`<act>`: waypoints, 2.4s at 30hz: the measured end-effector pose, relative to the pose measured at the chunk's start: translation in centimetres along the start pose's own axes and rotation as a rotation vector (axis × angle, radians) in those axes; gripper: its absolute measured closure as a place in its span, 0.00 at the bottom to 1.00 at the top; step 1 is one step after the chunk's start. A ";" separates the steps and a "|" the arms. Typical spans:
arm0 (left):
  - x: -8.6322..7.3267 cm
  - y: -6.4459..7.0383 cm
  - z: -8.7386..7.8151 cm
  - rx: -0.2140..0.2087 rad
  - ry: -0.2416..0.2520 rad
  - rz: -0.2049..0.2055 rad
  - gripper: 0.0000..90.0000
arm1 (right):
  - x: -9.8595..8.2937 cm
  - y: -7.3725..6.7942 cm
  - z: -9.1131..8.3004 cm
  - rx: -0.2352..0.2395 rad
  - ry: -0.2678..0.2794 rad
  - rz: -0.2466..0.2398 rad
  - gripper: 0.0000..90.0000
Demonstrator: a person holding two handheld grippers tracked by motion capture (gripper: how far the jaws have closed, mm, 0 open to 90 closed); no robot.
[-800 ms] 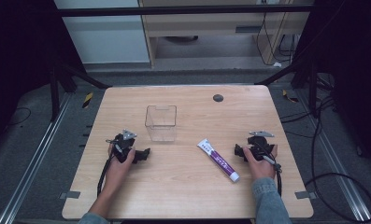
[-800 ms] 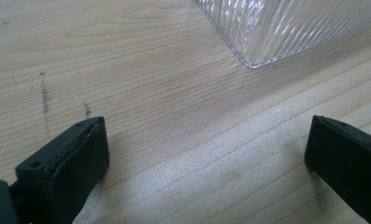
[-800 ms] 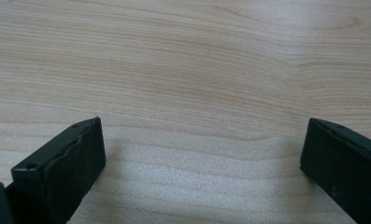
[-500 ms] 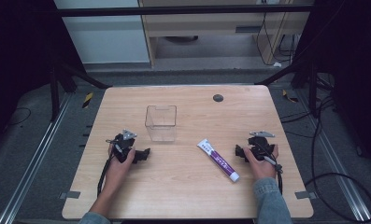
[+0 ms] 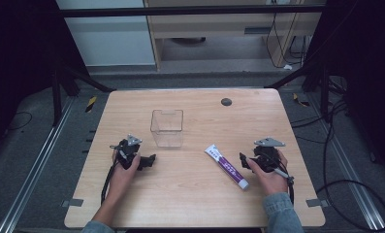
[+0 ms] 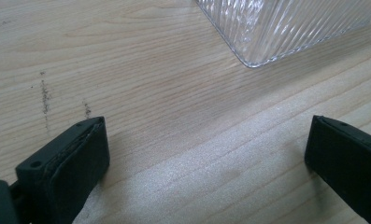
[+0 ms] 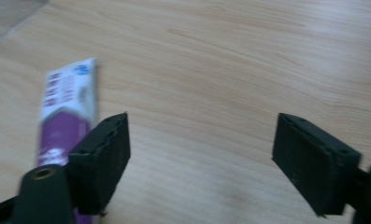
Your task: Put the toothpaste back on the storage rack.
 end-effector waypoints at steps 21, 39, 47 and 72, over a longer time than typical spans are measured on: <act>0.1 0.0 0.1 -0.003 0.000 0.001 0.00 | 1.4 -6.8 -0.8 0.164 -0.146 -0.234 0.34; 0.3 -0.2 0.3 -0.006 0.001 0.003 0.00 | 0.8 -6.9 1.6 0.174 -0.289 -0.275 0.44; 0.3 -0.2 0.3 -0.007 0.001 0.003 0.00 | 1.5 -8.0 3.9 0.179 -0.344 -0.294 0.48; 0.4 -0.3 0.4 -0.011 0.003 0.006 0.00 | 2.3 -8.4 6.2 0.179 -0.400 -0.268 0.54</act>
Point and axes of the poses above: each handheld gripper's, and its own axes: z roughly forward along the jaws, x roughly out of its top, y roughly to its right, the point moved 5 cm from there along z, roughly forward along the jaws, and after that the axes turned 1 degree about -y, right-handed, at the moved point
